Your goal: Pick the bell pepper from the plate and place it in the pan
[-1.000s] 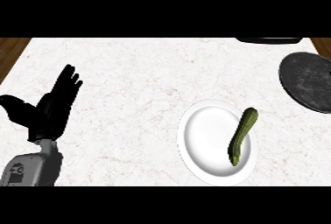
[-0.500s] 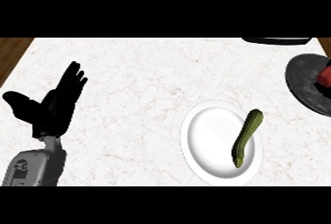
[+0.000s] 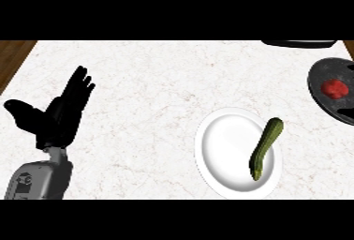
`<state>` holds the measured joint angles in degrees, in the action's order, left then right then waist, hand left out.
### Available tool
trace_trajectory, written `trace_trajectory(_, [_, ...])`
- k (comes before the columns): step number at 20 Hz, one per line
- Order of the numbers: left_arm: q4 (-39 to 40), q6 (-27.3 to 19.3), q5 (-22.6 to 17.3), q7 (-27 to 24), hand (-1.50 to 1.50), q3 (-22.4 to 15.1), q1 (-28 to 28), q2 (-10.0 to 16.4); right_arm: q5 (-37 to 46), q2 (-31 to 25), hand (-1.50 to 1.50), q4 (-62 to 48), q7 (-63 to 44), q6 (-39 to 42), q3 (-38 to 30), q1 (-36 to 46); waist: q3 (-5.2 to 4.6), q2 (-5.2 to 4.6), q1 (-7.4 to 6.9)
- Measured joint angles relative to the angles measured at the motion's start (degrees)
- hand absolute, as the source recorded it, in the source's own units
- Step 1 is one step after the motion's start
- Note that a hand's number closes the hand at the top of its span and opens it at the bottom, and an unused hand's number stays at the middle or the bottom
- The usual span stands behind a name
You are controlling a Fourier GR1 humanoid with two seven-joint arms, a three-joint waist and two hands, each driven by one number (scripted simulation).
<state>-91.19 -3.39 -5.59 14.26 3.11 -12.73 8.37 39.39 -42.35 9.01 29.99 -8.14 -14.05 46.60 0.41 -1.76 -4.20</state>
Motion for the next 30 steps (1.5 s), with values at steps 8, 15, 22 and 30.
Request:
trace_trajectory(8, [0.33,0.19,0.06,-1.07,0.00,0.31,1.34,-0.02,-9.38,-3.39,-1.50,-2.13,7.17,8.22,-9.31,-0.15,0.07,0.18,1.02])
trace_trajectory(15, [0.02,0.14,-0.49,-0.79,0.00,1.37,1.63,0.45,-17.65,-10.11,-1.50,-4.93,10.69,22.79,-17.32,-2.98,0.12,0.34,1.96])
trace_trajectory(22, [-0.08,0.43,-1.04,-1.09,0.00,2.03,2.35,0.62,-21.65,-15.70,-1.50,-5.15,11.82,34.73,-20.86,-8.34,0.23,0.45,2.70])
trace_trajectory(30, [0.08,1.00,-1.62,-0.83,0.00,2.82,2.18,1.35,-23.32,-17.58,-1.50,-2.26,11.67,36.64,-21.89,-14.14,0.30,0.59,2.82])
